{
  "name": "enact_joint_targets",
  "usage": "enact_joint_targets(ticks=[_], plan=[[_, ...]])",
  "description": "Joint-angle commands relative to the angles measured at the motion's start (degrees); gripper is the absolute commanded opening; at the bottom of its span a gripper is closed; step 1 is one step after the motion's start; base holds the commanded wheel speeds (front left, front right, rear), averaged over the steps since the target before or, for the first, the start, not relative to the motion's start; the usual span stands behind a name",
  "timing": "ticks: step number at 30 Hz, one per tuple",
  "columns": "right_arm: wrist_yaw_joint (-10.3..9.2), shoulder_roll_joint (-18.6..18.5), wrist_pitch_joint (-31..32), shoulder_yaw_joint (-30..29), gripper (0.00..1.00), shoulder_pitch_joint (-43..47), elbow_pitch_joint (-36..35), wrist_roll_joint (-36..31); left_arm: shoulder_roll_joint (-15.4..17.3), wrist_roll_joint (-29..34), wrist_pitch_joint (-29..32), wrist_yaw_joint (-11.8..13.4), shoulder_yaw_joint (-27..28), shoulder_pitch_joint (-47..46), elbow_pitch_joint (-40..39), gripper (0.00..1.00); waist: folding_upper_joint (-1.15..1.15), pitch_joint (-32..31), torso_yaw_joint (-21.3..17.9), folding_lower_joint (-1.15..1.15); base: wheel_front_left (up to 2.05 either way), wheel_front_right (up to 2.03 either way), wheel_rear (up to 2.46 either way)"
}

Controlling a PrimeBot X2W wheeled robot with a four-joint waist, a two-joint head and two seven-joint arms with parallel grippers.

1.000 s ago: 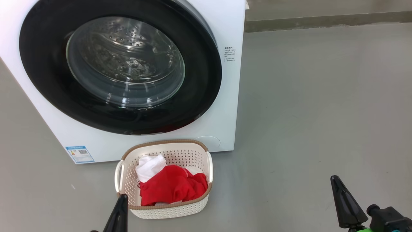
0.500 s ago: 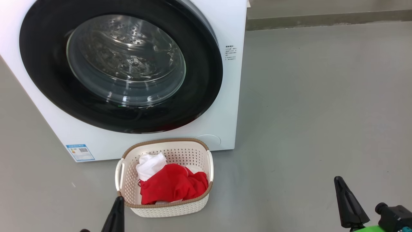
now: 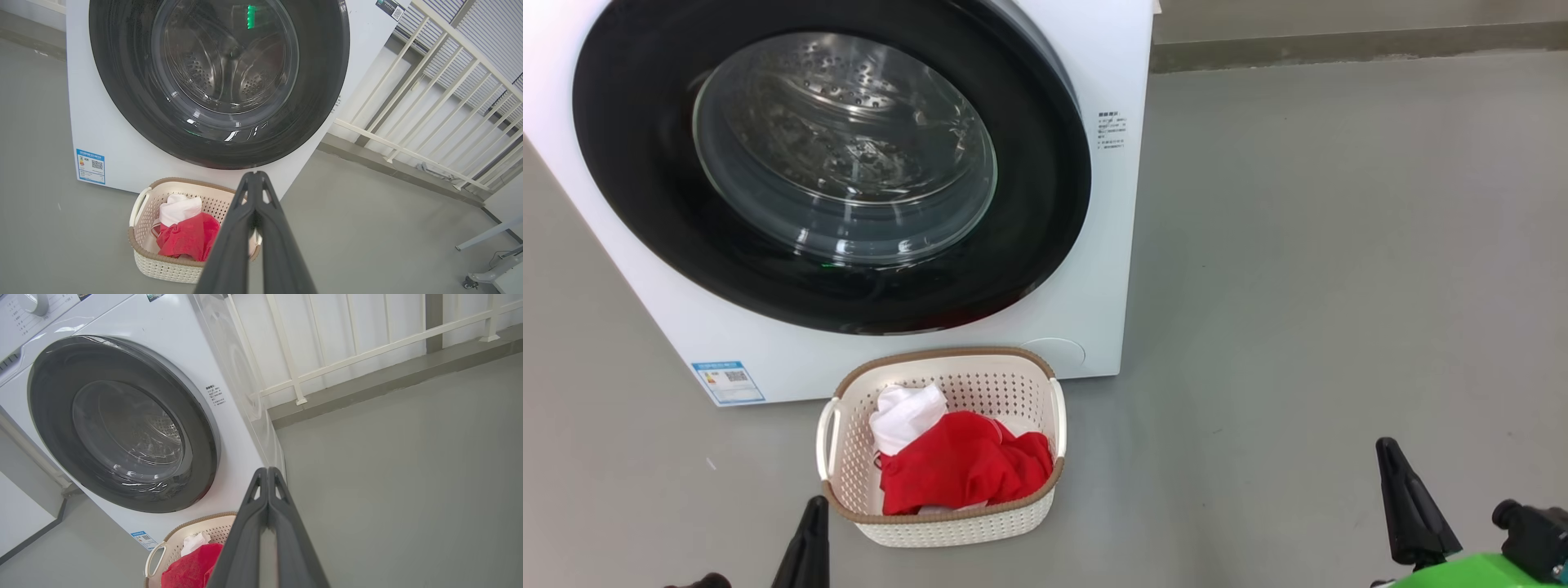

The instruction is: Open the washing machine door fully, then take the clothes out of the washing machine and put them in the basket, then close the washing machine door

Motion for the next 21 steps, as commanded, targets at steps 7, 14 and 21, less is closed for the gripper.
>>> enact_joint_targets(ticks=[7,14,21], plan=[[-0.02,-1.08,1.32,0.37,0.0,-3.61,-0.74,5.82,0.59,-5.48,1.29,-0.82,1.49,-3.23,-0.46,0.0,0.0,0.16,0.12,-0.01,0.0,0.0,0.0],[-0.03,-1.23,2.46,0.36,0.0,-4.4,-0.2,10.66,0.66,-10.25,2.44,-1.16,2.03,-3.92,0.2,0.0,0.0,0.33,0.24,-0.01,0.0,0.0,0.0],[-0.03,-1.37,3.61,0.33,0.0,-5.19,0.35,15.49,0.71,-15.01,3.59,-1.49,2.58,-4.61,0.86,0.0,0.0,0.49,0.36,-0.01,0.0,0.0,0.0]])
